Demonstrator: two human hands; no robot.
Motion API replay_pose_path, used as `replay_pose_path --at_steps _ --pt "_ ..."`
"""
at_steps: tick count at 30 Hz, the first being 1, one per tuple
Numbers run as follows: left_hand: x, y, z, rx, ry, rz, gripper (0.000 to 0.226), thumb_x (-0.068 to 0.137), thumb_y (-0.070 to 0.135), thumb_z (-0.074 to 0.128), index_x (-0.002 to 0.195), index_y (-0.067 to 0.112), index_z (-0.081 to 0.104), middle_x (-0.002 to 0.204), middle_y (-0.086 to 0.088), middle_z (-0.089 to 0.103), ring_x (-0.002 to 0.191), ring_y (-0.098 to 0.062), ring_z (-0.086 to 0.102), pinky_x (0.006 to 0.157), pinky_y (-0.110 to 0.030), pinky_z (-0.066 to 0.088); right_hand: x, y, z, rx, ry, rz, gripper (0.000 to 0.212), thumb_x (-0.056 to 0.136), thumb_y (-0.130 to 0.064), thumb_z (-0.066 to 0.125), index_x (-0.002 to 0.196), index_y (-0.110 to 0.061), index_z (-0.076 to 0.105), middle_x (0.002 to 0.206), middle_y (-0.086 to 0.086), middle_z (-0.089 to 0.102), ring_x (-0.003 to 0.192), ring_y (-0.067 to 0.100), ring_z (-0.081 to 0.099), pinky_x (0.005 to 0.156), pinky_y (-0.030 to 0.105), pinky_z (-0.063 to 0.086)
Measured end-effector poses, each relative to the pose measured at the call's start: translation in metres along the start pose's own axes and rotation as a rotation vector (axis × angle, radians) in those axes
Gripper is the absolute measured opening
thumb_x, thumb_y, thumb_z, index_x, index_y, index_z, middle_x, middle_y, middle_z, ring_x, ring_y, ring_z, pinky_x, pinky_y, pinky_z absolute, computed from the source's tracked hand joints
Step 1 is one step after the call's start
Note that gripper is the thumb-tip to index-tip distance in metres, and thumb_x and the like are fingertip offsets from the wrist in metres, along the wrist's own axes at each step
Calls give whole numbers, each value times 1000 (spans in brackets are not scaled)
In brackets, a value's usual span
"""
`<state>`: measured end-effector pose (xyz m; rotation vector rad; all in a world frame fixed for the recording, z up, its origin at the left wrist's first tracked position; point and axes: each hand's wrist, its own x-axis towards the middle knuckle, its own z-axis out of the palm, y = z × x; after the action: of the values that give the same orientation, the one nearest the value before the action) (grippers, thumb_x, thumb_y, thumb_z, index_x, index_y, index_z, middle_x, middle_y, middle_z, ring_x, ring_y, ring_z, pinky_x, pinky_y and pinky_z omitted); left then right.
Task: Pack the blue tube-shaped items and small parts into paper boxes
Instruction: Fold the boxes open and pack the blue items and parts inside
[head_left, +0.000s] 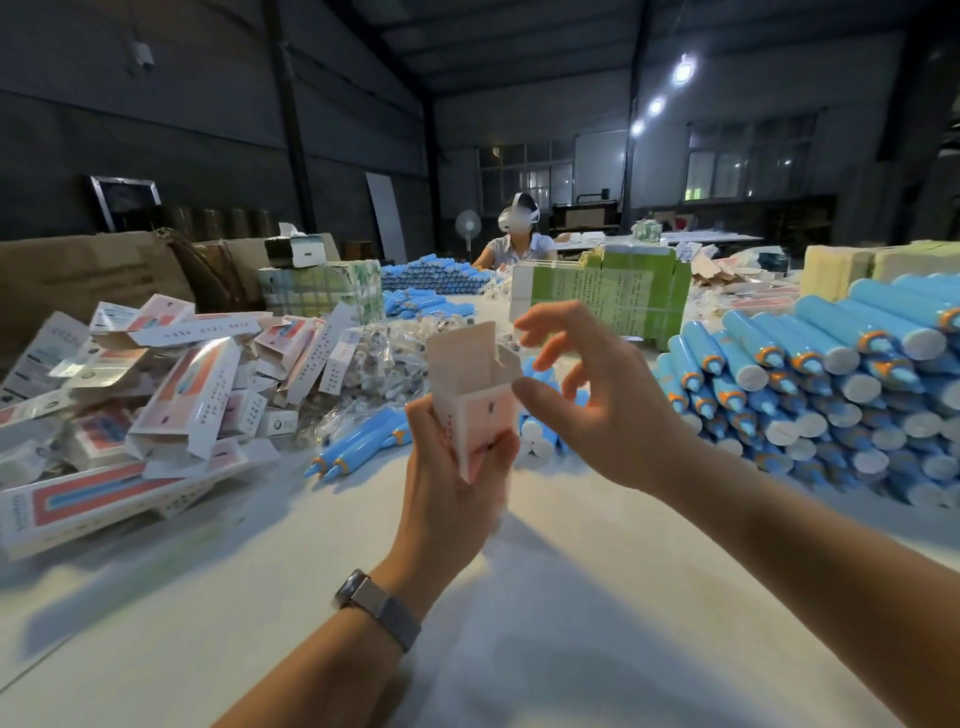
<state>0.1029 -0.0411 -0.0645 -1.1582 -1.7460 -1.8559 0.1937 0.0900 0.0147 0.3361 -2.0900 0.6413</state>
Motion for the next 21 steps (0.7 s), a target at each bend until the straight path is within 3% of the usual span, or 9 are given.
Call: replay_pose_path --at_steps 2,3,6,8,10,13,17,21 --pt "-2 2 0 -133 -94 -28 38 82 49 63 106 52 34 105 7 66 93 -13 67 81 -38 59 -1 1 3 192 -69 140 32 84 -30 64 110 -39 49 100 -19 62 86 4 61 70 26 51" --pt "-4 3 0 -182 -131 -22 39 84 51 59 113 51 34 107 6 66 97 -14 67 84 -39 58 -2 3 5 268 -87 179 30 84 -31 65 108 -39 50 97 -21 63 82 4 60 72 26 52" --pt "-4 8 2 -226 -132 8 45 90 52 49 127 57 24 108 17 63 102 -14 67 85 -36 57 -5 7 10 444 -70 221 25 84 -29 66 105 -31 51 96 -7 65 75 11 59 71 32 52" --pt "-1 13 2 -194 -81 48 49 93 49 46 135 55 22 112 20 60 102 -16 67 84 -41 58 -6 9 12 457 -54 206 26 84 -29 69 102 -37 52 95 -4 66 73 9 60 69 27 51" --pt "1 14 0 -160 -53 89 41 97 46 42 134 58 30 110 21 61 98 -17 68 82 -48 59 -6 9 13 436 -53 194 29 82 -31 71 99 -47 54 95 -6 67 73 8 61 68 25 52" --pt "2 14 -3 -141 -41 79 32 97 45 40 124 61 41 109 12 67 92 -28 68 79 -61 56 -7 11 14 433 -23 208 30 82 -30 73 100 -44 54 94 -7 67 73 11 63 67 24 52" --pt "2 16 -2 -144 -61 58 28 97 46 40 122 59 43 110 9 67 90 -31 68 75 -62 56 -9 14 12 441 -12 228 31 81 -27 74 104 -36 56 92 -6 67 71 17 62 66 25 53" --pt "2 17 -2 -132 -56 65 27 100 42 40 121 57 44 107 10 68 86 -29 68 72 -60 57 -10 14 10 437 -25 223 29 80 -28 73 104 -36 59 90 -16 65 72 11 62 67 23 52"
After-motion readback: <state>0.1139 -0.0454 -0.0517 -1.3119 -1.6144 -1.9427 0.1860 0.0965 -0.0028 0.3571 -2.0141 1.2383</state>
